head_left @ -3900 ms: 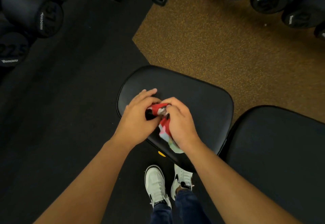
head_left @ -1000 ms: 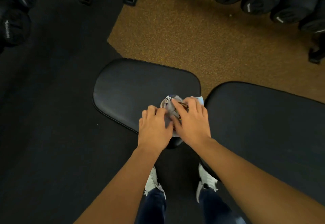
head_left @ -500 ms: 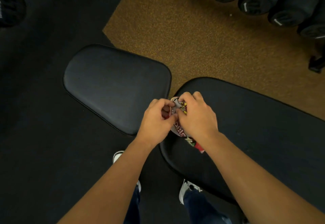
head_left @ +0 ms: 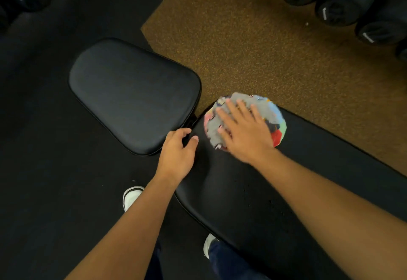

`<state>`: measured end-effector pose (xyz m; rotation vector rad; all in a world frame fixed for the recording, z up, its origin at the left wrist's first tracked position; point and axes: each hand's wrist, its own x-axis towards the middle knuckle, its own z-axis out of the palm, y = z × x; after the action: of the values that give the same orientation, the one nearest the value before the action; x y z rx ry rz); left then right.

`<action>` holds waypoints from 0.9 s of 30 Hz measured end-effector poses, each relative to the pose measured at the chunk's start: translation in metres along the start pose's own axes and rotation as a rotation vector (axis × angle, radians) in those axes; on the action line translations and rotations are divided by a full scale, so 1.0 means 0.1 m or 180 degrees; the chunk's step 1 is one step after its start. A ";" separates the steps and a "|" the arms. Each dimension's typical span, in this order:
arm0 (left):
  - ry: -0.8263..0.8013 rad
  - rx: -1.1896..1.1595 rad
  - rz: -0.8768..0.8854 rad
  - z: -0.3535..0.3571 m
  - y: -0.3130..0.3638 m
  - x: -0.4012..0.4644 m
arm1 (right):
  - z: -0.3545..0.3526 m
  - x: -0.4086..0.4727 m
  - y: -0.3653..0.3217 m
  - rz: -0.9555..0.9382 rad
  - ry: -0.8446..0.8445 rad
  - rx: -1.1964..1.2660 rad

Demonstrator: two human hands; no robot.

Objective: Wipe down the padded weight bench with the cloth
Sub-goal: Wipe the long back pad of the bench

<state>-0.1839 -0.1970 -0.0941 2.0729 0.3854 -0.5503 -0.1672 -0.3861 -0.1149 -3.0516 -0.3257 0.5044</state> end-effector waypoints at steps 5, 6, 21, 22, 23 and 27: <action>0.0120 -0.0282 -0.0235 -0.02 -0.07 -0.07 | -0.01 0.22 0.02 0.0680 0.0163 -0.0071; 0.0116 -0.0341 -0.0257 -0.03 -0.07 -0.08 | 0.01 0.20 -0.10 0.0686 0.0135 -0.0093; -0.0297 -0.0776 -0.0564 -0.26 -0.25 -0.17 | 0.00 0.08 -0.08 0.0127 -0.0036 -0.0108; -0.0331 -0.0801 -0.0594 -0.27 -0.27 -0.16 | 0.02 0.13 -0.15 0.0337 0.0026 -0.0106; -0.0345 -0.0840 -0.0629 -0.29 -0.29 -0.16 | 0.05 0.14 -0.25 0.0450 0.0056 -0.0085; -0.0359 -0.1039 -0.0658 -0.30 -0.30 -0.16 | 0.15 -0.10 -0.74 0.0148 -0.0024 -0.0014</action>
<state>-0.2050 -0.1568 -0.0930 1.6916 0.5866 -0.6760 -0.1961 -0.3156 -0.1207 -3.0687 -0.2572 0.5183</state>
